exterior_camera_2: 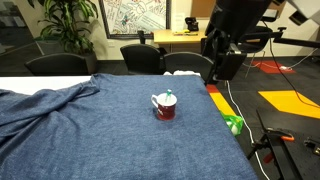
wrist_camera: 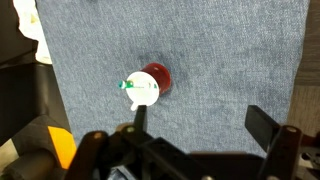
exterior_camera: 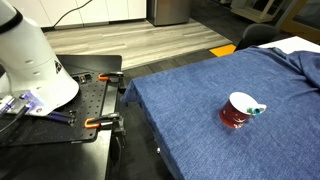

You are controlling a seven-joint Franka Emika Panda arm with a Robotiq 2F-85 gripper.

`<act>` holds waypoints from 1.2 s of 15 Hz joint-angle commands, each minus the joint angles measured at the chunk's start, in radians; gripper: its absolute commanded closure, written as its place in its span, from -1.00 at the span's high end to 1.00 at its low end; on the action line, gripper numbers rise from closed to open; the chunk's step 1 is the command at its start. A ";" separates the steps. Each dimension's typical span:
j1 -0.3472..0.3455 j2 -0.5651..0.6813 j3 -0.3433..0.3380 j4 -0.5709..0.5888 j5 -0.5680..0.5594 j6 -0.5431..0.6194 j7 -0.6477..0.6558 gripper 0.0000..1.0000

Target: Take the pen out of the cup

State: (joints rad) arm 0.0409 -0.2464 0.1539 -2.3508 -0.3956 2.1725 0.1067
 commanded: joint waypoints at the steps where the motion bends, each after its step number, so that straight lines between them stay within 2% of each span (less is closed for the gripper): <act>1: 0.011 0.023 -0.017 0.018 -0.042 -0.024 -0.120 1.00; 5: 0.022 0.028 -0.019 0.003 -0.069 -0.015 -0.263 1.00; 7: 0.020 0.038 -0.015 0.008 -0.078 -0.008 -0.240 1.00; 10: 0.023 0.060 -0.028 0.020 0.004 0.001 -0.204 1.00; 13: 0.018 0.086 -0.025 0.040 0.026 -0.075 -0.186 1.00; 15: 0.016 0.102 -0.021 0.056 0.003 -0.156 -0.172 1.00; 18: 0.017 0.121 -0.007 0.078 -0.100 -0.290 -0.134 1.00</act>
State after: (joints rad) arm 0.0495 -0.1556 0.1385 -2.3193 -0.4175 2.0061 -0.0798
